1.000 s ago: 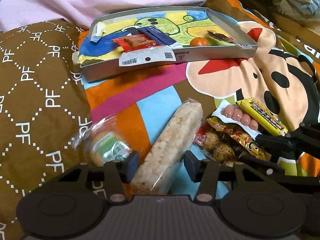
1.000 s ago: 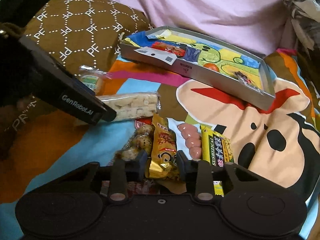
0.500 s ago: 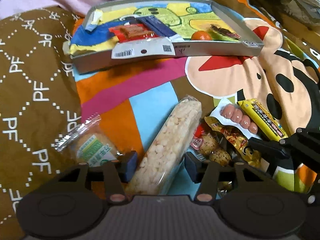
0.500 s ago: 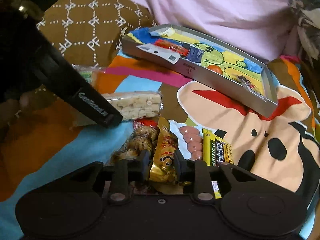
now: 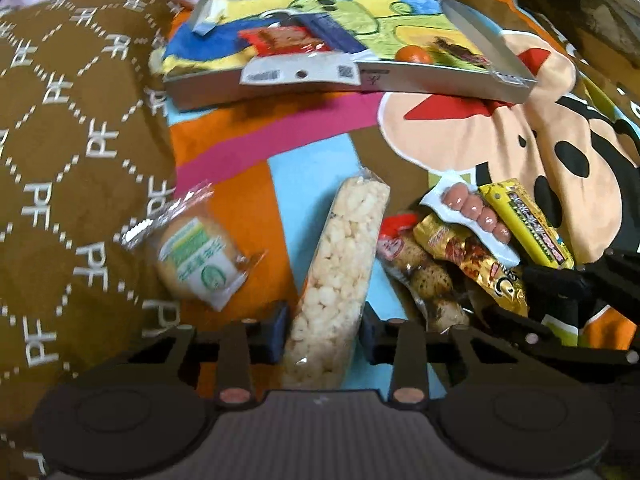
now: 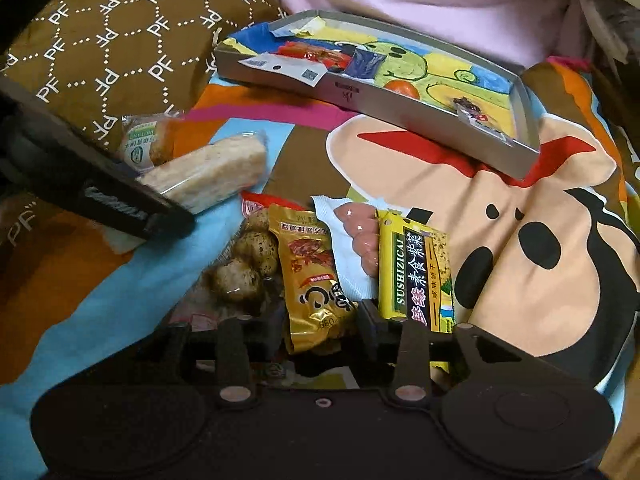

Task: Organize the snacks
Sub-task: 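Lower the left gripper onto the rice cracker bar while the right gripper approaches the gold wrapped treat, then close the left gripper on the rice cracker bar while the right gripper grasps the gold treat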

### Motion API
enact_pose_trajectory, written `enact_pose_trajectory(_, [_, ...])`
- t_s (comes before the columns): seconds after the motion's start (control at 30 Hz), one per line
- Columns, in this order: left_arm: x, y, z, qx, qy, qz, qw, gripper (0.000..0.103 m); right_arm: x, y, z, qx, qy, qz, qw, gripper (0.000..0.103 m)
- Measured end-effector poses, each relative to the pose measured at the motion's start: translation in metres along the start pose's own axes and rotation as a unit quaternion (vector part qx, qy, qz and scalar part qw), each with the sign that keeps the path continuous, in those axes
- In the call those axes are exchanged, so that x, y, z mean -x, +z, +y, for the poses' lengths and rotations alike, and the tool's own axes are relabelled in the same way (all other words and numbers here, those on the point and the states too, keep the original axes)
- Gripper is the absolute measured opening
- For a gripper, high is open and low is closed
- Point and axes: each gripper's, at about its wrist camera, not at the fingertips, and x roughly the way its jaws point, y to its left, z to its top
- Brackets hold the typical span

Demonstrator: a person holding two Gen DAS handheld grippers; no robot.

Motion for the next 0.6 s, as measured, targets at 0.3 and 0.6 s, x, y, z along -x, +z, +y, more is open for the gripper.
enact_pose_trajectory(0.3, [-0.003, 0.003, 0.004, 0.019, -0.003, 0.002, 0.9998, 0.039, -0.026, 0.015, -0.022, -0.065, 0.052, 0.019, 0.996, 0.05])
enact_pose_trajectory(0.6, [0.023, -0.006, 0.009, 0.062, 0.002, 0.0, 0.9981, 0.033, 0.009, 0.001, -0.008, -0.041, 0.045, 0.01, 0.998, 0.042])
